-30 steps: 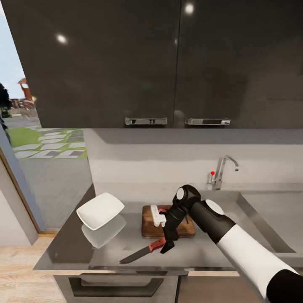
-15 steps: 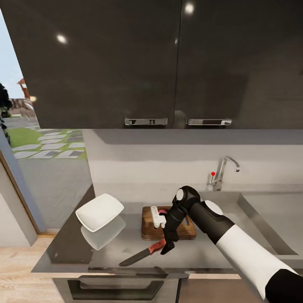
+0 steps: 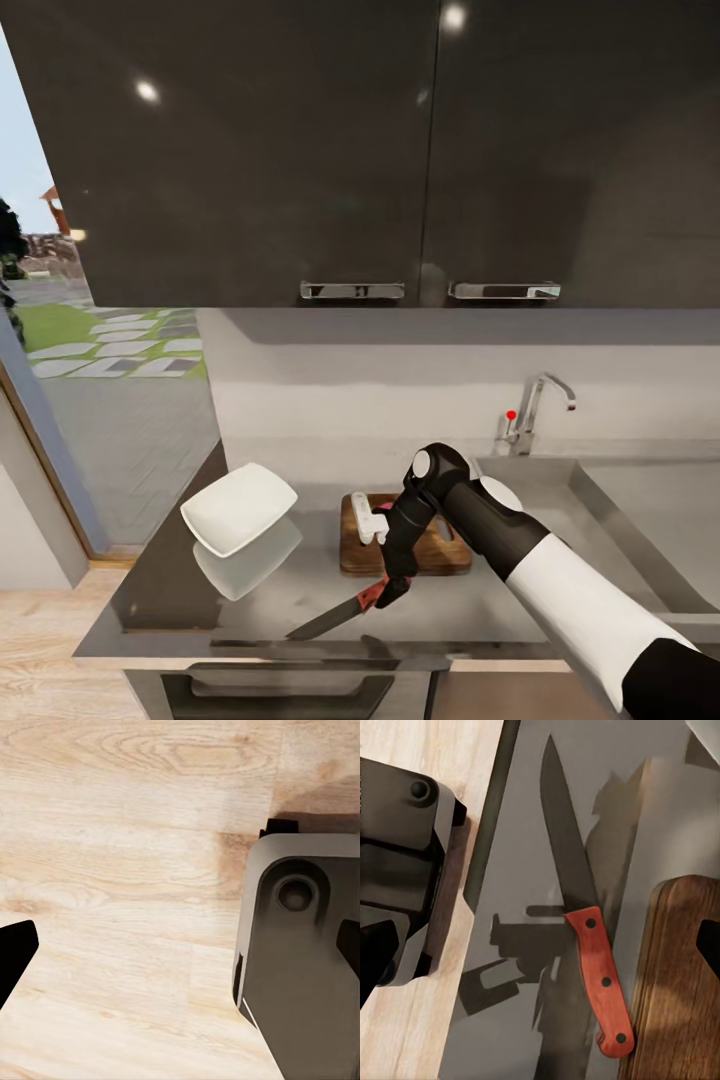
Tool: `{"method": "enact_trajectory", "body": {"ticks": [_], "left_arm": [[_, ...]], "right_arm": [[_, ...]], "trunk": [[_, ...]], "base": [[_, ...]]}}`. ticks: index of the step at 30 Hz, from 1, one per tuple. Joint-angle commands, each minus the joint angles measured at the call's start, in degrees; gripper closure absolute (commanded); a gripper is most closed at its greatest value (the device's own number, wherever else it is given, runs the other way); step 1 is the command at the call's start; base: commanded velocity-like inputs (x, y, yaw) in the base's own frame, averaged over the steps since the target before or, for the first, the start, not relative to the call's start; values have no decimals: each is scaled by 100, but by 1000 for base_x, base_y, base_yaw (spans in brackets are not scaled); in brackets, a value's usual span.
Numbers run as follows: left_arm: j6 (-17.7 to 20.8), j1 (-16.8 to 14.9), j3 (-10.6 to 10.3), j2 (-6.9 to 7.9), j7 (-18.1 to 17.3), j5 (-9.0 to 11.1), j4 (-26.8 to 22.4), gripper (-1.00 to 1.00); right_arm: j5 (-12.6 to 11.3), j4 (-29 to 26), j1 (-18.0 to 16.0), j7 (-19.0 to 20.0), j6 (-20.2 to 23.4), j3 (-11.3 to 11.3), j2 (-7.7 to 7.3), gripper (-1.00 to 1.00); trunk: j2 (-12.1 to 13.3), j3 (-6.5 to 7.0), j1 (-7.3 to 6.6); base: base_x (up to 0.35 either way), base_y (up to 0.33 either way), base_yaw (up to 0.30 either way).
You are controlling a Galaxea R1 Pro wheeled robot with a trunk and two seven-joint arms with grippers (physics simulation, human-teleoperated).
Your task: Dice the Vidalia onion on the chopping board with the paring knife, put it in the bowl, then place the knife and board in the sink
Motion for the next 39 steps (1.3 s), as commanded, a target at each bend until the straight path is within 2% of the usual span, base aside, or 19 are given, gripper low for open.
{"method": "enact_trajectory", "body": {"ticks": [1,9,20,29,39], "left_arm": [[21,-2,-48,-1,8,41,1,-100],[21,-2,-48,3,9,41,1,-100],[21,-2,-48,3,8,41,1,-100],[25,-1,-48,-14,9,38,-7,-100],[22,-1,-48,-7,8,41,-8,-100]], "right_arm": [[14,17,-3,19,29,12,1,-100],[13,255,-2,29,-384,3,109,-100],[13,279,4,21,-410,4,183,-100],[27,621,6,-138,-433,4,391,-100],[23,732,6,-207,-460,4,409,-100]], "trunk": [[-4,-2,2],[-4,-2,2],[-4,-8,2],[-4,-70,2],[-4,-160,2]], "base": [[4,2,0],[1,0,0],[0,0,0],[0,0,0],[0,0,0]]}}
